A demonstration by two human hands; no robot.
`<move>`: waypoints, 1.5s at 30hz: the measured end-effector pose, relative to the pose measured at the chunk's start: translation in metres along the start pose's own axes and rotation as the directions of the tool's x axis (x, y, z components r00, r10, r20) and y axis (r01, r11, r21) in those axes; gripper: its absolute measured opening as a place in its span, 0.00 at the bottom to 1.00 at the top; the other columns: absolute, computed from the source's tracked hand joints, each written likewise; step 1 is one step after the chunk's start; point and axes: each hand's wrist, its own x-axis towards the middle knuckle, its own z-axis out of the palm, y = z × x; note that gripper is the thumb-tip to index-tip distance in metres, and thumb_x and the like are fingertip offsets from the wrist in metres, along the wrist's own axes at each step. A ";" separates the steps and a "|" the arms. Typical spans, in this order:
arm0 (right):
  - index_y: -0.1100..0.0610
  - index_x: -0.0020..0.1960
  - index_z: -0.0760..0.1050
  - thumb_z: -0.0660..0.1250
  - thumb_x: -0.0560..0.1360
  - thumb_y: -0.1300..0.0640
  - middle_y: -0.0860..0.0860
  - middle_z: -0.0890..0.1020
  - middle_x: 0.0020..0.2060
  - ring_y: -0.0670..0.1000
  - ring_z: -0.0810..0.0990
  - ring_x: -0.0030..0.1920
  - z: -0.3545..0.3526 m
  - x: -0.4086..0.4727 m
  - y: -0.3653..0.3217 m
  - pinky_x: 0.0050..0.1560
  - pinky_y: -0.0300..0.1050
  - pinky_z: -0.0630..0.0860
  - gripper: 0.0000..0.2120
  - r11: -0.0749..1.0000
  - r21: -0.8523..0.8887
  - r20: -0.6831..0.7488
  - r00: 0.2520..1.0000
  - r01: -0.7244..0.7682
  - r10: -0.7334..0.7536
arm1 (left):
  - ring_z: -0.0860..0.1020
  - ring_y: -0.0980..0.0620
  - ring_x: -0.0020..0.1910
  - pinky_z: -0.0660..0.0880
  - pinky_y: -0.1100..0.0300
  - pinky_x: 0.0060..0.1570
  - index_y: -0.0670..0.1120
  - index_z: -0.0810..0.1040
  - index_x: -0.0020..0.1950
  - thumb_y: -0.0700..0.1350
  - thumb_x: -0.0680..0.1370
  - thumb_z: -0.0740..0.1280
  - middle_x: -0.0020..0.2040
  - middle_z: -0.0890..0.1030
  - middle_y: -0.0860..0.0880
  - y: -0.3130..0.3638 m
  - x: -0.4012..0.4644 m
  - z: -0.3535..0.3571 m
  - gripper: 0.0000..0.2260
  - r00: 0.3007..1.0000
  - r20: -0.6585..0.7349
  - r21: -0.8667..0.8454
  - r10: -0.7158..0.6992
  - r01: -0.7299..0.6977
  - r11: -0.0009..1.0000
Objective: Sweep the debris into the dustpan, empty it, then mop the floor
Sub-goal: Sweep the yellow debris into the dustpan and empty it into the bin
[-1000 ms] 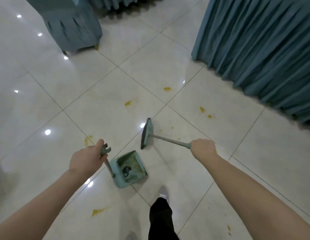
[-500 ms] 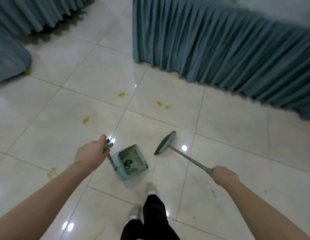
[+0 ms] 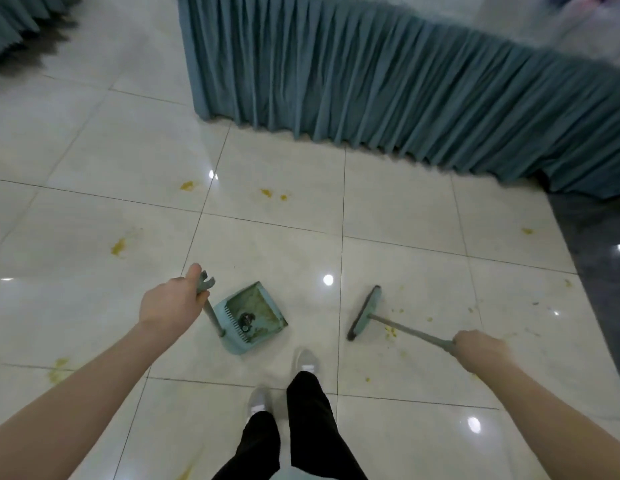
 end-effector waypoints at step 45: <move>0.52 0.50 0.74 0.56 0.83 0.49 0.47 0.73 0.36 0.51 0.77 0.40 -0.057 0.026 -0.035 0.40 0.43 0.72 0.11 0.984 -0.145 0.002 0.994 0.104 -0.105 | 0.70 0.42 0.34 0.66 0.56 0.31 0.46 0.67 0.57 0.50 0.79 0.62 0.43 0.79 0.43 -0.016 0.002 0.005 0.11 0.992 0.072 0.011 -0.102 0.101 0.995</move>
